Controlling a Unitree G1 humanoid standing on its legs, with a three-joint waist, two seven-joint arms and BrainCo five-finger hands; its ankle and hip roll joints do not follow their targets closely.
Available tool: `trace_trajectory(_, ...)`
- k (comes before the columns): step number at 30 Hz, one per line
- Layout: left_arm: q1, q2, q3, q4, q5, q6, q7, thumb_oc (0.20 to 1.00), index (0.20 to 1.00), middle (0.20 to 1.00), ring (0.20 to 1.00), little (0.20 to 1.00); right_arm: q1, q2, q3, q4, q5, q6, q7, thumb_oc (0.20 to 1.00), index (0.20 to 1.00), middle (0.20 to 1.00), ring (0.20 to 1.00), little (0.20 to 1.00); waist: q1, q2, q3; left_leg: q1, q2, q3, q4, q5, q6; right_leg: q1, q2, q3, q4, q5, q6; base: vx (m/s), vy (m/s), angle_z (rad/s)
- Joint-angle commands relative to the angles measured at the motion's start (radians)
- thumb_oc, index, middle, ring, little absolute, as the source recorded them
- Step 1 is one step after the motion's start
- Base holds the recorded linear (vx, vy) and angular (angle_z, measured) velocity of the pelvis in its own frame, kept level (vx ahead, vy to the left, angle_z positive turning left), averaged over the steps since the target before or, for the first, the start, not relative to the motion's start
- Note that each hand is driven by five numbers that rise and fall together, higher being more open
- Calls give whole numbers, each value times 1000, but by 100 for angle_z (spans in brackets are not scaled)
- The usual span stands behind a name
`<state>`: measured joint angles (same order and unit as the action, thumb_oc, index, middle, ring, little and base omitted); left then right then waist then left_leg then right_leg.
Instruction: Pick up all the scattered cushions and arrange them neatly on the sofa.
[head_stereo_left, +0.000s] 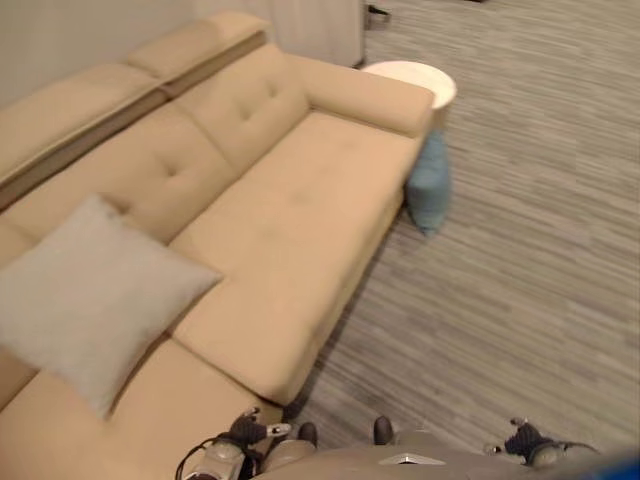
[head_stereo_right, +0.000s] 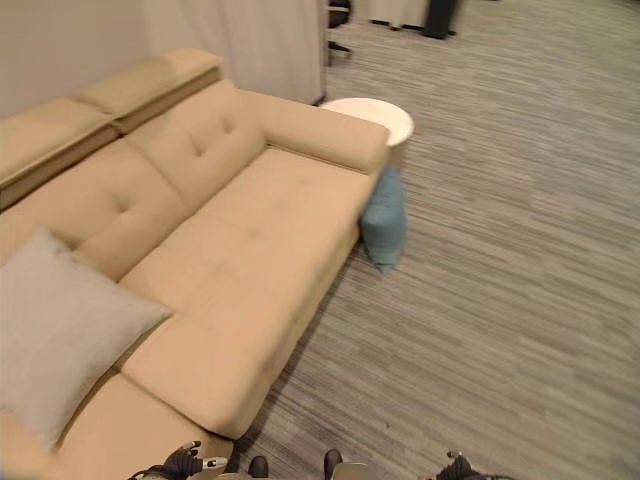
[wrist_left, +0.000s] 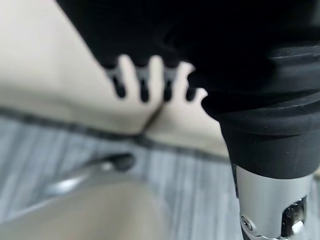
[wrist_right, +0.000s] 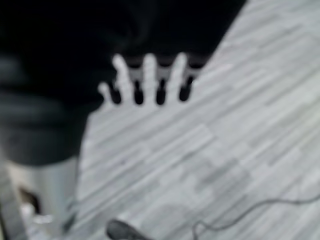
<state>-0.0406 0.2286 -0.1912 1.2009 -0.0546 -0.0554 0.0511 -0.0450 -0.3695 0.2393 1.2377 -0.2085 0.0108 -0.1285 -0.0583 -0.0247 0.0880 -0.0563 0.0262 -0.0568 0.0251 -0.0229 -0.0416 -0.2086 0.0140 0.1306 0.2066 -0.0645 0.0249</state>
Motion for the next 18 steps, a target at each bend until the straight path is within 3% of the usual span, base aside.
trace_trajectory(1, -16, 47, 56, -4, -18, -19, 30, 1000, 1000, 1000, 1000, 1000, -20, 11, 12, -33, 45, -2, -17, 1000, 1000, 1000, 1000, 1000, 8, -55, 47, -60, -34, 47, 124, -97, -6, -5, -104, -50, -174, 147, 158, -261, 188, -133)
trace_trajectory(3, -23, 69, 68, -5, -22, -20, 35, 1000, 1000, 1000, 1000, 1000, -29, 23, 11, -55, 59, -1, -15, 1000, 1000, 1000, 1000, 1000, 12, -67, 71, -81, -28, 112, 139, -105, 4, -63, -111, -56, -165, 178, 184, -256, 143, -152)
trace_trajectory(4, -23, 78, 76, -6, -26, -20, 34, 1000, 1000, 1000, 1000, 1000, -29, 28, 11, -60, 59, -2, -14, 1000, 1000, 1000, 1000, 1000, 18, -69, 72, -87, -22, 133, 135, -100, 8, -74, -121, -99, -158, 167, 175, -195, 99, -103)
trace_trajectory(6, -20, 92, 91, -4, -32, -21, 33, 1000, 1000, 1000, 1000, 1000, -24, 32, 9, -57, 64, -5, -12, 1000, 1000, 1000, 1000, 1000, 42, -56, 76, -96, 2, 180, 125, -85, 12, -63, -172, -273, -119, 121, 143, -141, 82, -104)
trace_trajectory(8, 0, 94, 104, 14, -23, -15, 34, 1000, 1000, 1000, 1000, 1000, -11, 33, 5, -43, 66, -11, -9, 1000, 1000, 1000, 1000, 1000, 57, -41, 72, -79, 18, 225, 101, -66, 25, -8, -190, -345, -29, 60, 118, -125, 82, -154)
trace_trajectory(10, 4, 91, 107, 18, -21, -12, 34, 1000, 1000, 1000, 1000, 1000, -10, 32, 1, -34, 69, -11, -11, 1000, 1000, 1000, 1000, 1000, 68, -36, 64, -78, 23, 243, 93, -60, 26, 20, -199, -376, -12, 38, 113, -95, 8, -51)
trace_trajectory(11, 10, 91, 112, 28, -12, -9, 32, 1000, 1000, 1000, 1000, 1000, -11, 32, -1, -19, 64, -10, -13, 1000, 1000, 1000, 1000, 1000, 96, -27, 49, -79, 42, 287, 86, -53, 24, 75, -230, -460, 17, 13, 112, -86, -25, -64)
trace_trajectory(14, 13, 84, 111, 24, -22, -8, 28, 1000, 1000, 1000, 1000, 1000, -12, 38, -5, -19, 62, -9, -13, 1000, 1000, 1000, 1000, 1000, 108, -40, 39, -64, 47, 318, 78, -43, 14, 105, -238, -493, -3, 19, 115, 2, -89, -94)
trace_trajectory(18, 2, 58, 99, 25, -30, -8, 21, 1000, 1000, 1000, 1000, 1000, 4, 45, -22, -23, 98, -14, -19, 1000, 1000, 1000, 1000, 1000, 79, -62, 15, -42, 57, 322, 48, -20, -13, 151, -176, -463, -138, 31, 128, 46, -170, -19)
